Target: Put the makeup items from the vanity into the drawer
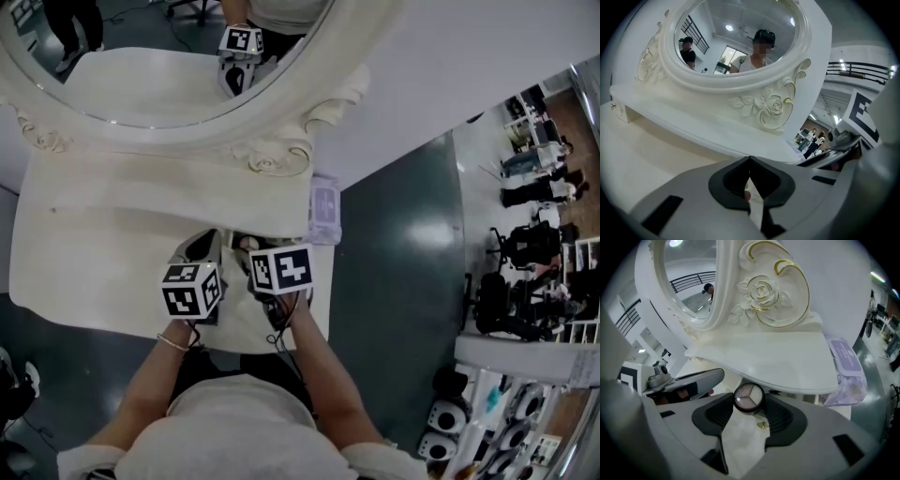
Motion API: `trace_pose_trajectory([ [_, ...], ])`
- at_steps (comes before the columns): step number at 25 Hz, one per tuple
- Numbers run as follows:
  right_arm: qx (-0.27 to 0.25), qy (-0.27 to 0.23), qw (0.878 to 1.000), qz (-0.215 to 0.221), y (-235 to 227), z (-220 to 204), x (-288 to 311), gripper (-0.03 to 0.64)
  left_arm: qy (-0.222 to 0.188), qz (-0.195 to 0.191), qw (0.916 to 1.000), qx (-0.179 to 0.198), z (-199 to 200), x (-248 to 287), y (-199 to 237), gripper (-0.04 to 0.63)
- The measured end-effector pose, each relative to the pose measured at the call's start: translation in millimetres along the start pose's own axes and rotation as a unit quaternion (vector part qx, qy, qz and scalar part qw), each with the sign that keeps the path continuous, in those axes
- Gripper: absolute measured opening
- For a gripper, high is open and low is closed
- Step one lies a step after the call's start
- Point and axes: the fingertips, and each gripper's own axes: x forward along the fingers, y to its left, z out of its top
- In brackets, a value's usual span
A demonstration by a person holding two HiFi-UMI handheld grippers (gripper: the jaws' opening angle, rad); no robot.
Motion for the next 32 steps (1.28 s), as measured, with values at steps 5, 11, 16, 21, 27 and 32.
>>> trace_pose_trajectory([
  [5,0.0,0.018,1.0,0.008,-4.7,-1.9,-2.4,0.213,0.001,0.004,1.0,-0.004,-1.4,0.6,1.1,0.002],
  [11,0.006,0.008,1.0,-0.004,-6.2,3.8,5.9,0.213,-0.002,0.009,1.0,-0.002,0.7,1.4,3.5,0.002],
  [16,0.025,-0.012,1.0,0.0,-7.5,4.6,11.2,0.212,0.001,0.015,0.9999,-0.003,-3.0,2.0,5.1,0.002],
  [21,0.031,-0.025,0.999,0.001,-6.1,4.3,9.9,0.212,0.004,0.02,0.9998,-0.004,-8.3,-1.5,5.3,0.002],
  [27,0.027,-0.036,0.999,0.005,-2.5,0.6,2.3,0.212,0.002,0.023,0.9997,-0.005,-11.3,-7.0,1.5,0.002],
  [32,0.021,-0.056,0.998,0.0,-1.0,-1.1,-6.7,0.212,-0.004,0.024,0.9997,-0.001,-12.7,-15.3,-2.7,0.002],
])
